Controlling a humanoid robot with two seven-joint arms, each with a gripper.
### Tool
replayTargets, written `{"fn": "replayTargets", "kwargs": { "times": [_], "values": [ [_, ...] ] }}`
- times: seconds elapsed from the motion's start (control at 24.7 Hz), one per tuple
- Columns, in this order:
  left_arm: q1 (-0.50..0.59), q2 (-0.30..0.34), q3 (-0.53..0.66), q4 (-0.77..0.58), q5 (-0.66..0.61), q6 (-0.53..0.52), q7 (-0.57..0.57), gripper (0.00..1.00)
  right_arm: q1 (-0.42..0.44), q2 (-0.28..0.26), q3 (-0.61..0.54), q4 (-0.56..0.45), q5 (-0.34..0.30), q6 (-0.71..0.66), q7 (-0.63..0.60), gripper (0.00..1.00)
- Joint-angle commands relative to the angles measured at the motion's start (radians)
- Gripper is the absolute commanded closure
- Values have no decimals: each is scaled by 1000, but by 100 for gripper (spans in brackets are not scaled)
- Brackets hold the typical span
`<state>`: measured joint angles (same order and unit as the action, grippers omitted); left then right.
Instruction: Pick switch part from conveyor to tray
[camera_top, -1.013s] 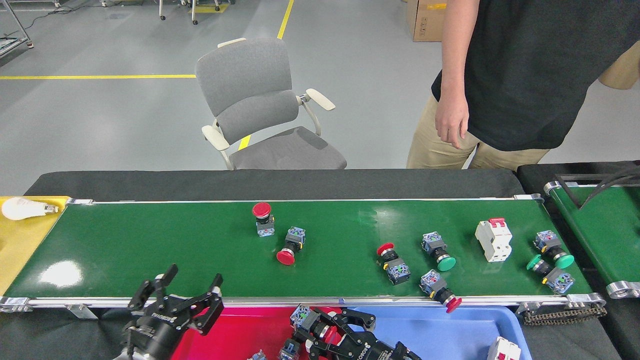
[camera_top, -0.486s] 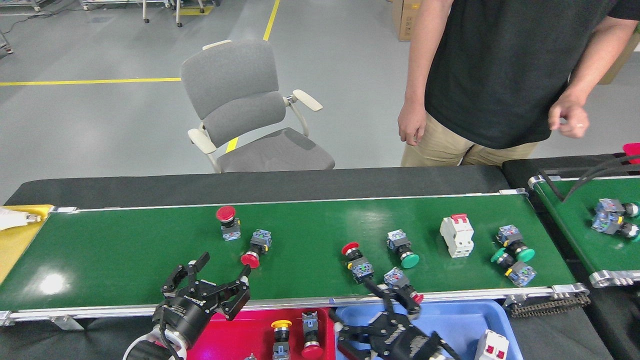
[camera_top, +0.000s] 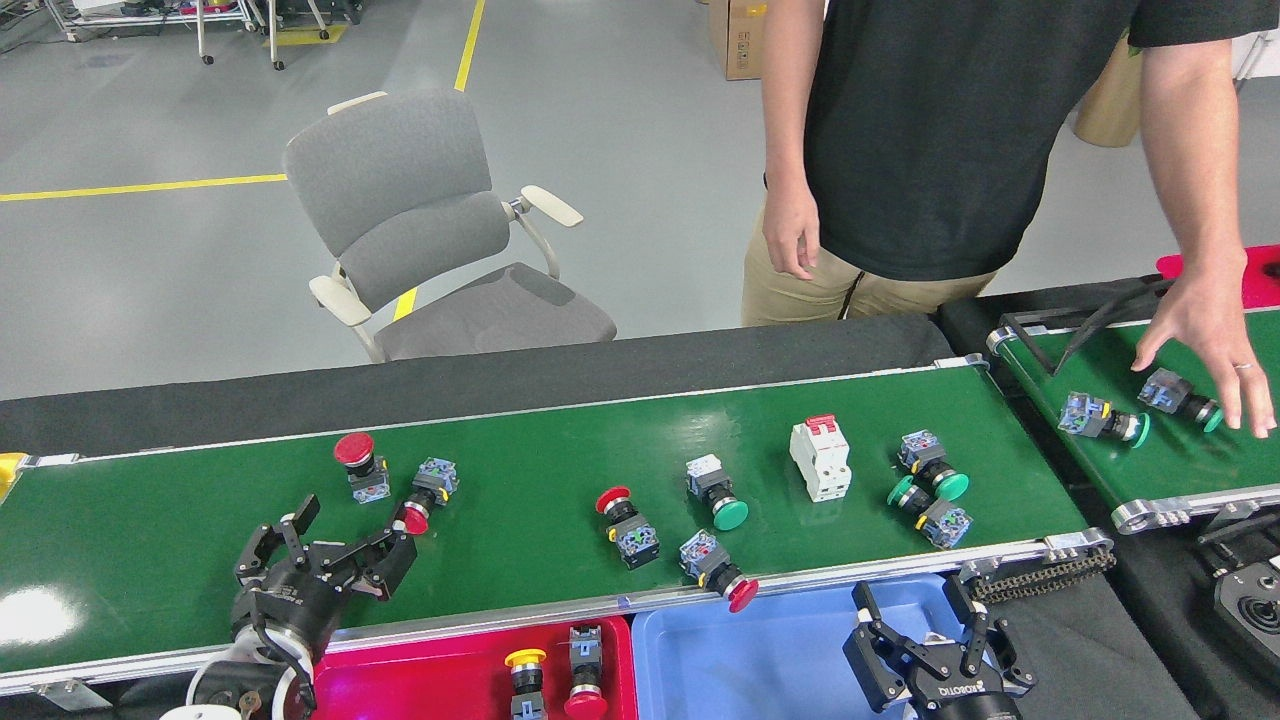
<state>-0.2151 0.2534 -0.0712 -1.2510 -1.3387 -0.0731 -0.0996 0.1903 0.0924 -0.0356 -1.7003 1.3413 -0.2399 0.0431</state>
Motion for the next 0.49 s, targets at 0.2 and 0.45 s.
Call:
{"fn": "replayTargets", "kwargs": {
  "times": [0.2, 0.45],
  "values": [
    [-125, 18, 14, 150, -2, 29, 11, 3, -143, -65, 255, -4, 6, 4, 178, 0],
    [-208, 15, 14, 304, -2, 81, 17, 30, -230, -17, 382, 94, 47, 20, 264, 0]
  ]
}}
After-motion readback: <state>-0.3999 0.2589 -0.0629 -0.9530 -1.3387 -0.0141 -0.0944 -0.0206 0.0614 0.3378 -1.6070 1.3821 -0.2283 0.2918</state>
